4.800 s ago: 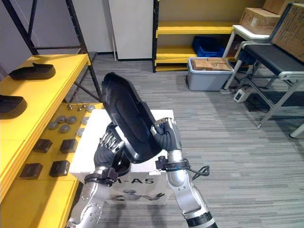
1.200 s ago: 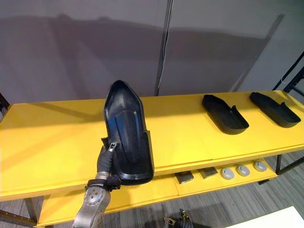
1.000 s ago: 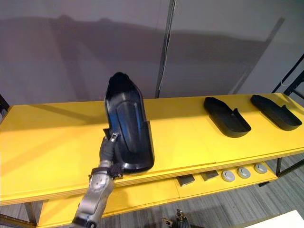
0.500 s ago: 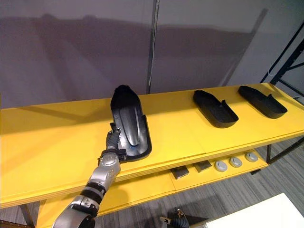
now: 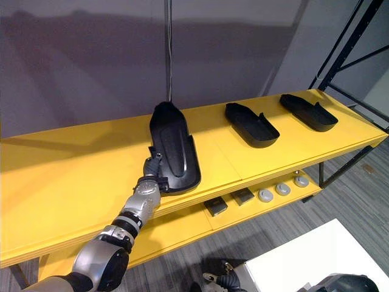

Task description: Walk over and take plastic housings, then place them on the shelf

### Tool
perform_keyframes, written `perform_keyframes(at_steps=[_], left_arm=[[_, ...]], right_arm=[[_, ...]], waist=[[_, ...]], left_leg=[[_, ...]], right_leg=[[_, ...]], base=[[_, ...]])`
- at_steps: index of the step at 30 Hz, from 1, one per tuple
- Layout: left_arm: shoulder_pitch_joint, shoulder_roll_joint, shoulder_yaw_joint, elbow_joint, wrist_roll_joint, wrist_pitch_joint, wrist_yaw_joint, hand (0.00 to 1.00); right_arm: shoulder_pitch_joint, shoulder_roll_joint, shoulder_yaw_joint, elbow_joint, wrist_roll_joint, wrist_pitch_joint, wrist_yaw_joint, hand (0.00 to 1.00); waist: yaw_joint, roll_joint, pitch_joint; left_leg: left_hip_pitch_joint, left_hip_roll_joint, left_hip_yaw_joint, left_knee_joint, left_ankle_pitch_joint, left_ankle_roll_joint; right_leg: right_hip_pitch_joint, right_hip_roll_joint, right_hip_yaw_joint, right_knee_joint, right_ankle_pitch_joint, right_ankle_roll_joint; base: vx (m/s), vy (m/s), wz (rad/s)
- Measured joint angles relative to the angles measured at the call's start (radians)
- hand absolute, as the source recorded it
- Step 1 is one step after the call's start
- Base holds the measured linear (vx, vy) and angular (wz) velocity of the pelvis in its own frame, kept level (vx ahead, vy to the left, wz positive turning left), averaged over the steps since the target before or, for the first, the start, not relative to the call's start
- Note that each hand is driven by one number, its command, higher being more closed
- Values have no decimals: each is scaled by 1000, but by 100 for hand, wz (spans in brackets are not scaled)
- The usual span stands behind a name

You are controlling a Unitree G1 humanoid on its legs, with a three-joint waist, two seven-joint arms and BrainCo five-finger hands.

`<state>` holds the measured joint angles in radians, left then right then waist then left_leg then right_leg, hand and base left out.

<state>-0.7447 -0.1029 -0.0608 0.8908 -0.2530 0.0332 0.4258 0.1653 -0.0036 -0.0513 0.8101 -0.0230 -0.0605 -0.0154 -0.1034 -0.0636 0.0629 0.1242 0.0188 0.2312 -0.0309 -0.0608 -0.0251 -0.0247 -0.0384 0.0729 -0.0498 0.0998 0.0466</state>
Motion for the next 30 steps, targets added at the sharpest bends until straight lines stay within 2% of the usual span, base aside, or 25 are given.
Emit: perform_keyframes(at_steps=[16, 26, 30], left_arm=[[-37, -2, 45, -4, -64, -2, 50, 0], [94, -7, 59, -233, -97, -35, 96, 0], [130, -25, 75, -336, -97, -50, 119, 0]], right_arm=[[-7, 4, -20, 0, 0, 0, 2, 0], [-9, 5, -19, -1, 0, 1, -3, 0], [-1, 3, -19, -7, 0, 1, -7, 0]], waist=[[-8, 5, 10], [-15, 9, 12], [-3, 11, 13]], left_leg=[[1, 0, 5, 2, -3, -5], [2, 0, -14, 2, -3, -4], [0, -1, -19, 4, -3, -4]], right_leg=[[-2, 0, 1, 4, 0, 0], [13, -2, -10, -6, 0, 0], [13, -5, -12, -5, -2, 1]], base=[[-9, -8, 0], [3, -5, 4], [-9, -8, 2]])
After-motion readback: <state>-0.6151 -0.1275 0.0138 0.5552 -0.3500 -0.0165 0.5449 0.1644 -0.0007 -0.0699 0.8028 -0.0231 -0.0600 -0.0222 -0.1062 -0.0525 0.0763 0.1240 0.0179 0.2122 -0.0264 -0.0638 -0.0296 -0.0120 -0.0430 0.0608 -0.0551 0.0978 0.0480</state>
